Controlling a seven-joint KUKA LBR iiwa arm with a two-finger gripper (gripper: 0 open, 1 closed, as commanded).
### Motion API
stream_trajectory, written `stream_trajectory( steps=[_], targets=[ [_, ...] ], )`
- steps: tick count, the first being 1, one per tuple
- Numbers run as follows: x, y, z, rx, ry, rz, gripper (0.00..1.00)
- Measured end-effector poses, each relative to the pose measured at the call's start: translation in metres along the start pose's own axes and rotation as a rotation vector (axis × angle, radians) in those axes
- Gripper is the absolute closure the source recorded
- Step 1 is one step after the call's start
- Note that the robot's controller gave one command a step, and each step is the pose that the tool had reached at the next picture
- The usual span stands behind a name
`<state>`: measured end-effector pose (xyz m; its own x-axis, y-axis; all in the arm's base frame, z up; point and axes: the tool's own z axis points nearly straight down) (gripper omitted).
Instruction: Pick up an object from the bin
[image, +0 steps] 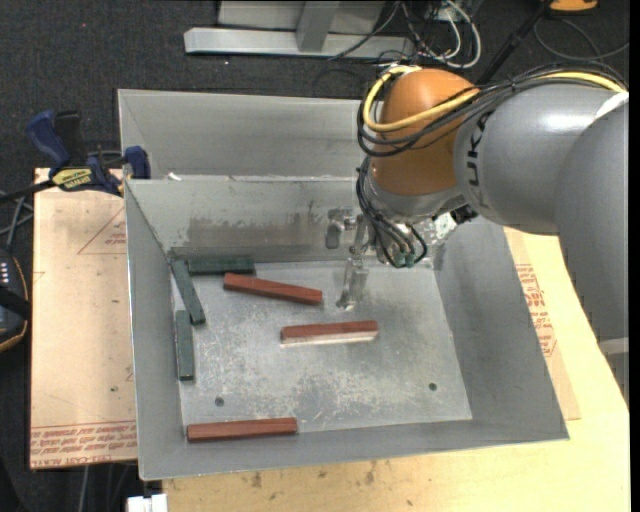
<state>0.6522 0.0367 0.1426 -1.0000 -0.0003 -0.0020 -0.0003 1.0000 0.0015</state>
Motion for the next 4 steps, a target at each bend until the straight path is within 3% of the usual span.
stream_trajectory(
  steps=[1, 2, 3, 4],
  targets=[
    [-0.001, 0.005, 0.023, 0.001, -0.004, -0.223, 0.00],
    [0.053, 0.024, 0.070, -0.001, -0.005, -0.401, 1.00],
    [0.053, 0.024, 0.070, -0.001, -0.005, -0.401, 1.00],
    [0.054, 0.027, 0.019, -0.001, 0.005, -0.416, 1.00]
  ],
)
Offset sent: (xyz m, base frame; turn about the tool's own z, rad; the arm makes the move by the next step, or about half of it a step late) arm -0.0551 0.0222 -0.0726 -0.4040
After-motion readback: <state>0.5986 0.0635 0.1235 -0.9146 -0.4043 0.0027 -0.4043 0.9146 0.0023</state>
